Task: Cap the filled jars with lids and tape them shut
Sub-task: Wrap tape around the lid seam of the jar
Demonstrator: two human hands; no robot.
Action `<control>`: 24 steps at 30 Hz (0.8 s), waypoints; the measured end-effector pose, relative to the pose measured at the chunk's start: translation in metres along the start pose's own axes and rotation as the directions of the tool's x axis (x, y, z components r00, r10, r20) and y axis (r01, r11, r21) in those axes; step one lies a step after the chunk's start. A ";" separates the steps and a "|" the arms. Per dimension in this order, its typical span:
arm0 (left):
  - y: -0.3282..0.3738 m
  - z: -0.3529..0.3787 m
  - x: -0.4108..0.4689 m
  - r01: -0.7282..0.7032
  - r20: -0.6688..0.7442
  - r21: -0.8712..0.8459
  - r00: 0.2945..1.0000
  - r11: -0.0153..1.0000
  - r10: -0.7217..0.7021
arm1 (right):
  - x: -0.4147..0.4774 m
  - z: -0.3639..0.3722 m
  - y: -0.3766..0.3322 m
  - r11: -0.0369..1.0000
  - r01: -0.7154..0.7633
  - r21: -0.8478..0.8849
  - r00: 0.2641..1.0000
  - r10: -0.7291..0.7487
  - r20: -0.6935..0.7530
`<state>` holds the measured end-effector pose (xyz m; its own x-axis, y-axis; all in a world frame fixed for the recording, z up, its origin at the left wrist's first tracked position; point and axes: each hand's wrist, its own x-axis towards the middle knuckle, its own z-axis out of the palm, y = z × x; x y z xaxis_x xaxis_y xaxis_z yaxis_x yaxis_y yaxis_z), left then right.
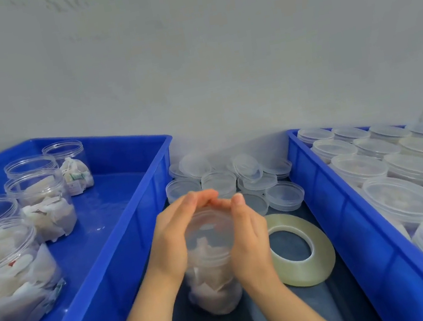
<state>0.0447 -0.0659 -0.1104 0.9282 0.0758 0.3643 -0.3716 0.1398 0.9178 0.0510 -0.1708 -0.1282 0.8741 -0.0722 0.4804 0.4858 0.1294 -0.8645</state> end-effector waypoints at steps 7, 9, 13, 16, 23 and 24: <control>-0.007 -0.004 -0.007 -0.075 0.022 0.048 0.997 0.996 0.074 | 0.001 0.000 -0.003 0.999 -0.020 -0.026 1.000 0.020 -0.015; -0.008 -0.002 -0.008 -0.073 -0.023 0.052 0.997 0.996 0.074 | 0.000 0.000 -0.003 1.000 -0.021 -0.018 1.000 0.021 -0.023; -0.010 0.005 -0.009 -0.107 -0.118 0.041 0.987 0.993 0.111 | -0.001 0.001 -0.003 0.999 0.012 -0.033 0.999 -0.014 -0.042; -0.011 0.007 -0.010 -0.127 -0.183 0.045 0.974 0.991 0.133 | 0.000 0.001 -0.002 0.999 0.015 -0.044 0.998 -0.018 -0.055; -0.011 0.006 -0.007 0.054 -0.204 -0.019 0.977 0.998 -0.057 | 0.001 -0.002 -0.017 0.999 -0.039 -0.022 0.992 0.042 0.120; -0.012 0.006 -0.006 0.060 -0.200 -0.017 0.978 0.998 -0.062 | -0.001 -0.002 -0.016 0.999 -0.033 -0.010 0.994 0.034 0.105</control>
<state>0.0435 -0.0741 -0.1227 0.9271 0.2625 0.2675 -0.3155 0.1613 0.9351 0.0419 -0.1747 -0.1151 0.8851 0.0364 0.4640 0.4569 0.1222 -0.8811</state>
